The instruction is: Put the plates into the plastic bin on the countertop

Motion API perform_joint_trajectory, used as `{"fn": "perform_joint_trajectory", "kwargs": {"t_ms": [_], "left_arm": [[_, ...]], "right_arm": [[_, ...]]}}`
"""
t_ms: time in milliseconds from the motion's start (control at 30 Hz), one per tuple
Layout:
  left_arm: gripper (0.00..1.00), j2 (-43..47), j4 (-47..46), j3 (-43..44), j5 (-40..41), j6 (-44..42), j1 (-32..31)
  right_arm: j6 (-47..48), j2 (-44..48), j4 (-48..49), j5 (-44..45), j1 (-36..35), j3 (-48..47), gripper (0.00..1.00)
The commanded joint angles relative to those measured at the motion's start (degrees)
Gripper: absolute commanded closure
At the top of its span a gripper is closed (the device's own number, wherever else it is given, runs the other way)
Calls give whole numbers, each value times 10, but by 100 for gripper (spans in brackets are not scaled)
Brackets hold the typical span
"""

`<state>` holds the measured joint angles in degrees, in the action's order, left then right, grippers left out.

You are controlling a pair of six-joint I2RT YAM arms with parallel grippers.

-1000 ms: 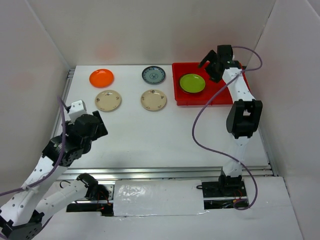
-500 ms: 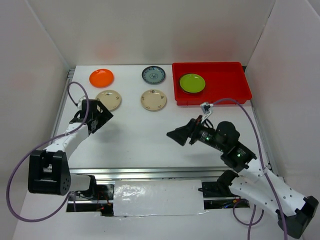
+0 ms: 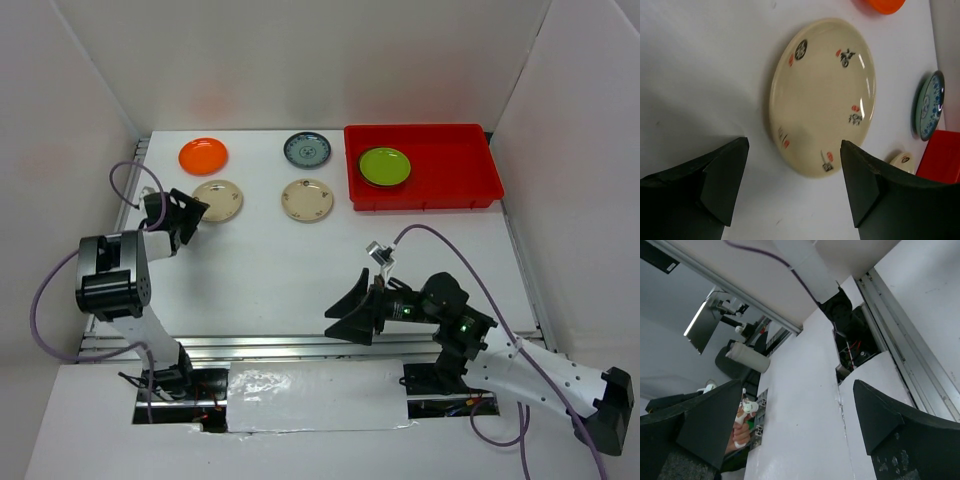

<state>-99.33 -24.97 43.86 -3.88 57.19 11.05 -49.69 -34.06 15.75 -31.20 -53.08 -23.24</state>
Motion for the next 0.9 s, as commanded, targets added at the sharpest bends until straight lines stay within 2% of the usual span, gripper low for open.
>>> {"fn": "perform_joint_trajectory", "kwargs": {"t_ms": [0,33,100,167,200,267,300,333,400,533,567,600,667,733,867], "left_arm": [[13,-60,54,66,6,-18,-7],[25,-66,89,80,16,-19,-8],[40,-76,118,109,33,-20,-16],[46,-79,127,114,36,-21,-20],[60,-80,131,116,36,-16,-20],[75,-89,155,127,34,-7,-16],[94,-92,166,132,35,-4,-13],[100,-96,180,141,35,0,-10],[100,-78,246,145,29,20,-8],[100,67,359,102,146,39,-59],[100,140,381,98,173,29,-104],[100,177,405,94,203,17,-141],[100,254,436,88,211,-9,-215],[100,310,476,77,210,-15,-274],[100,397,484,47,180,-46,-349]], "right_arm": [[7,17,17,45,-24,-7,0],[8,20,13,52,-26,-7,0],[9,28,3,61,-29,-6,0],[10,35,-4,68,-29,-7,0],[9,37,-5,75,-30,-7,0],[9,41,-13,79,-29,-10,0],[12,42,-19,81,-29,-14,0],[15,42,-26,87,-29,-17,0],[22,40,-59,108,-26,-29,0],[38,0,-169,247,-17,-83,0],[36,-32,-204,310,-12,-94,0],[40,-48,-213,349,-9,-117,0],[51,-101,-211,393,11,-134,0],[68,-135,-187,396,45,-147,0],[66,-237,-143,336,125,-177,0]]}}
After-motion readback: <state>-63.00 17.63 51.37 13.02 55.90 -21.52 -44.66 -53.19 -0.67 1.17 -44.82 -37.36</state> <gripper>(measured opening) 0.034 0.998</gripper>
